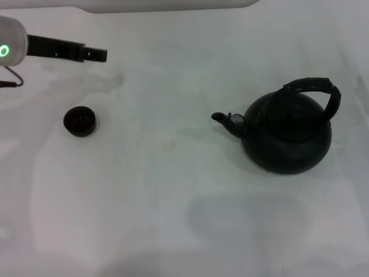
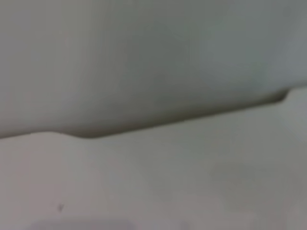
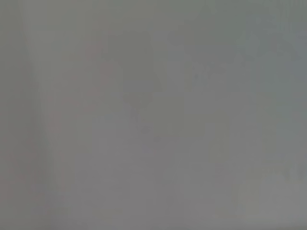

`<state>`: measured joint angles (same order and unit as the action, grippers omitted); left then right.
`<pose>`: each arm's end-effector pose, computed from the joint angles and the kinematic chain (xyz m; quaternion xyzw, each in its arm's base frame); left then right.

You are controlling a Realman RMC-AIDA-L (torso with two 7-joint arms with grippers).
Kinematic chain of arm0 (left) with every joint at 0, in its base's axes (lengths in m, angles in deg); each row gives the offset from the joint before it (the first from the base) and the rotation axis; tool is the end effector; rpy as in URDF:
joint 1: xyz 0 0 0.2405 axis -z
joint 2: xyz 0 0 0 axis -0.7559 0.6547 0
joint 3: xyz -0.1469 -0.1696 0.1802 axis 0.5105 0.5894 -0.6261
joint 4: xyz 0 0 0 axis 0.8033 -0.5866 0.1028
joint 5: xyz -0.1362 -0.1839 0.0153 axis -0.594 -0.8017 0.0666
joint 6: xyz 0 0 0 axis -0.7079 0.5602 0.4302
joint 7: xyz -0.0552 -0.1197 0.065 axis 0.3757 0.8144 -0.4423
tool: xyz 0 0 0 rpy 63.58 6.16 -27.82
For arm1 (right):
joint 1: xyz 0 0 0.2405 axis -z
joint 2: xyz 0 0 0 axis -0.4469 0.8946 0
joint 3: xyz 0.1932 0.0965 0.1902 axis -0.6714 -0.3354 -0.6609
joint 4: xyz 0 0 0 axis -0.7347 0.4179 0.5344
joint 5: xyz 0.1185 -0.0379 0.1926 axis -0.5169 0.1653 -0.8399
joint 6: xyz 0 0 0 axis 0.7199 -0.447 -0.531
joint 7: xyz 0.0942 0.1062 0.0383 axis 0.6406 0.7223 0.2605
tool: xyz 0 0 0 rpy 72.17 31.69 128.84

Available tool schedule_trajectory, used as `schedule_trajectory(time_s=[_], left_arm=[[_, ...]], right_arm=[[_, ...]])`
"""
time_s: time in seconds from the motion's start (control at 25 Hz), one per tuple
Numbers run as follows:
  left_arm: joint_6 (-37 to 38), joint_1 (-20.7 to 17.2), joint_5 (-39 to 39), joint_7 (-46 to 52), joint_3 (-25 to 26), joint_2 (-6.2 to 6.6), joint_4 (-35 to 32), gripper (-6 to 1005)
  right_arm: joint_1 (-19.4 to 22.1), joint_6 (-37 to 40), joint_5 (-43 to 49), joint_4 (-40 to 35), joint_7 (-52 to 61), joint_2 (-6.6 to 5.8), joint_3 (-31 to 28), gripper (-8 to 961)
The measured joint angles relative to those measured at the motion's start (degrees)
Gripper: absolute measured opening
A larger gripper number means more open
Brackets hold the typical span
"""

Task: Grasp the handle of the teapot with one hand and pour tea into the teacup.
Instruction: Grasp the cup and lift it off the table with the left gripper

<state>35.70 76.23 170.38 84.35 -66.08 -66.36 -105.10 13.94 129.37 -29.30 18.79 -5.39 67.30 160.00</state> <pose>-0.2557 0.4267 0.0079 -0.8331 -0.4505 -0.0264 0.3200 0.4273 0.2916 -0.0157 -0.6696 0.3094 0.2878 0.6108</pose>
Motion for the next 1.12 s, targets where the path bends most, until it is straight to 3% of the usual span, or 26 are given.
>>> schedule_trajectory(time_s=[0.12, 0.4, 1.12], left_arm=[[4.47, 0.02, 4.94, 1.67, 0.02, -0.50, -3.43, 887], [9.47, 0.13, 8.68, 2.79, 0.10, -0.61, -5.92, 888], [11.77, 0.17, 9.96, 3.29, -0.52, -0.97, -3.03, 888]], right_arm=[[-0.05, -0.05, 0.00, 0.00, 0.00, 0.00, 0.00, 863], [-0.05, -0.18, 0.00, -0.01, 0.00, 0.00, 0.00, 863], [-0.41, -0.40, 0.00, -0.01, 0.00, 0.00, 0.00, 862]])
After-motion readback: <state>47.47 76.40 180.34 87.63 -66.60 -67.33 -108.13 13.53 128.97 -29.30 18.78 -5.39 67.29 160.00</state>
